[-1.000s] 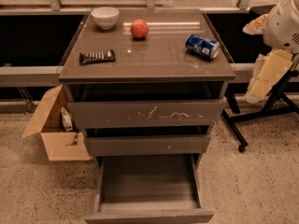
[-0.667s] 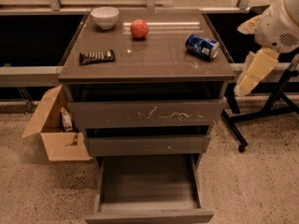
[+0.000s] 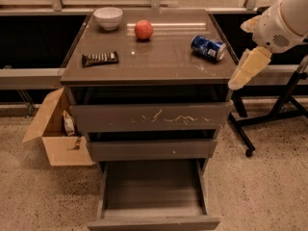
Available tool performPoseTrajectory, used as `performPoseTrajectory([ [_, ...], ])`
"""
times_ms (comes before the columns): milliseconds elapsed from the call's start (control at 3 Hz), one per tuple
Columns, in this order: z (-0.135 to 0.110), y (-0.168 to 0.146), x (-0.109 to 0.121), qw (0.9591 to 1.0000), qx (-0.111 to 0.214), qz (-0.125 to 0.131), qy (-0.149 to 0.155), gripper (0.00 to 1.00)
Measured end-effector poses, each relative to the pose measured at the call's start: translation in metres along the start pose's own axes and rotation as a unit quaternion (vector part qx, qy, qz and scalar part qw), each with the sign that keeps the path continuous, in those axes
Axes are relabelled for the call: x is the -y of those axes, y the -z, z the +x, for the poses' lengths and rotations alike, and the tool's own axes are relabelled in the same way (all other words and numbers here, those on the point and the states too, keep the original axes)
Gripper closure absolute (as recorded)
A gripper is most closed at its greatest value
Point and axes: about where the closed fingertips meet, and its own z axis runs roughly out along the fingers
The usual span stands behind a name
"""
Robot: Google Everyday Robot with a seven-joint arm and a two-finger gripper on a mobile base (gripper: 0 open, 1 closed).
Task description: Place pepsi can into bottom drawer
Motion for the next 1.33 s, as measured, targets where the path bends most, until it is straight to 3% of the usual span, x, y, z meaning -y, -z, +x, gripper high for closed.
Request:
performPoseTrajectory([
  [667, 0.007, -0.021, 0.04, 0.9987, 0.044, 0.01, -0.025, 0.0],
  [1333, 0.005, -0.052, 0.077, 0.996, 0.047, 0.044, -0.062, 0.0],
])
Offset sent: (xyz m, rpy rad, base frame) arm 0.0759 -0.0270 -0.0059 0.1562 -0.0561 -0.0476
